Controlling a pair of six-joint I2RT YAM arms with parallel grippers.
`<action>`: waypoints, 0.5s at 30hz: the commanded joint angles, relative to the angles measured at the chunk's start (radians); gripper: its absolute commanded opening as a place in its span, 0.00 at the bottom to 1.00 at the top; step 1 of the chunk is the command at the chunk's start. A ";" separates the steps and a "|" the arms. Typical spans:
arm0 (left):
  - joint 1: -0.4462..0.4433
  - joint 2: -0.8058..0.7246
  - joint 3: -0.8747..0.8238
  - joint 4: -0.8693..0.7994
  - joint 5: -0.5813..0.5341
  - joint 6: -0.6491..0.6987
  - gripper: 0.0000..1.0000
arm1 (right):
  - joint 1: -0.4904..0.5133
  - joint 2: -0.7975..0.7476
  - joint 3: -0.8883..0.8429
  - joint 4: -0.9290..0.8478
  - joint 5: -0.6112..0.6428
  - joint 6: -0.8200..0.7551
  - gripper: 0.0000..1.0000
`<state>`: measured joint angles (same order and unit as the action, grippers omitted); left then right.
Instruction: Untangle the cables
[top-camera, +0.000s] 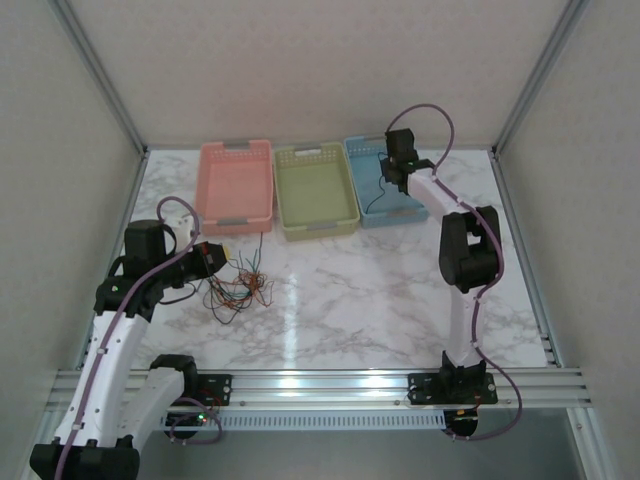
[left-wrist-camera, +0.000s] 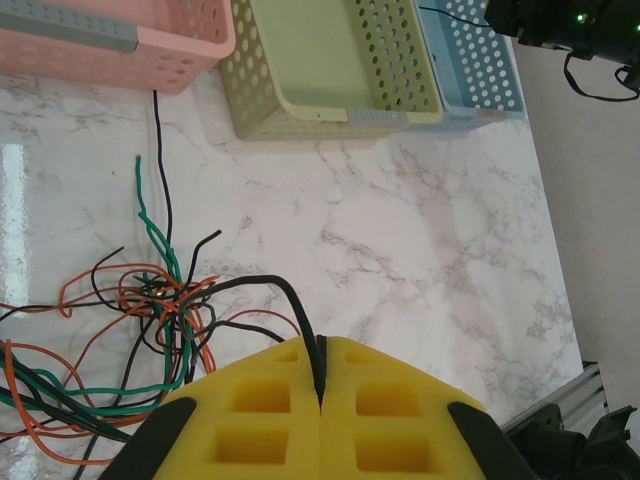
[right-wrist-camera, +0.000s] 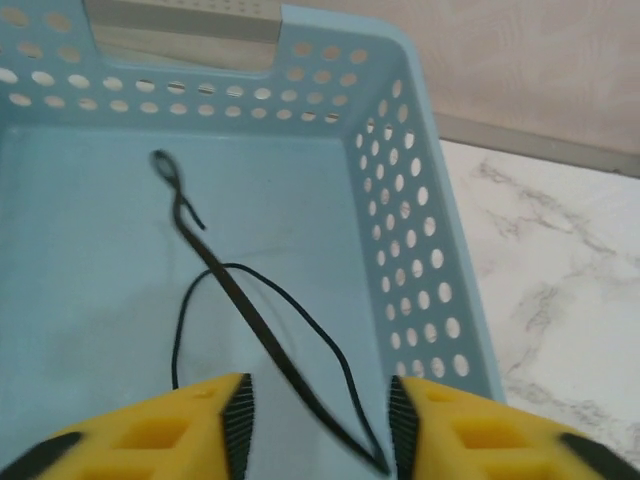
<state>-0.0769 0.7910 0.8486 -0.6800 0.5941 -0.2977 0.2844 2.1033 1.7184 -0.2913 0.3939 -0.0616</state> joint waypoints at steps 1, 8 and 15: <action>-0.009 -0.012 -0.013 0.003 0.001 0.017 0.00 | -0.023 -0.011 0.055 -0.060 0.030 0.066 0.63; -0.010 -0.016 -0.011 0.007 0.014 0.017 0.00 | -0.053 -0.102 0.003 -0.062 -0.077 0.129 0.72; -0.011 -0.047 -0.008 0.047 0.112 0.009 0.00 | -0.047 -0.282 -0.227 0.079 -0.272 0.236 0.63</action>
<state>-0.0780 0.7700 0.8486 -0.6697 0.6308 -0.2962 0.2276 1.9251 1.5700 -0.2890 0.2241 0.0959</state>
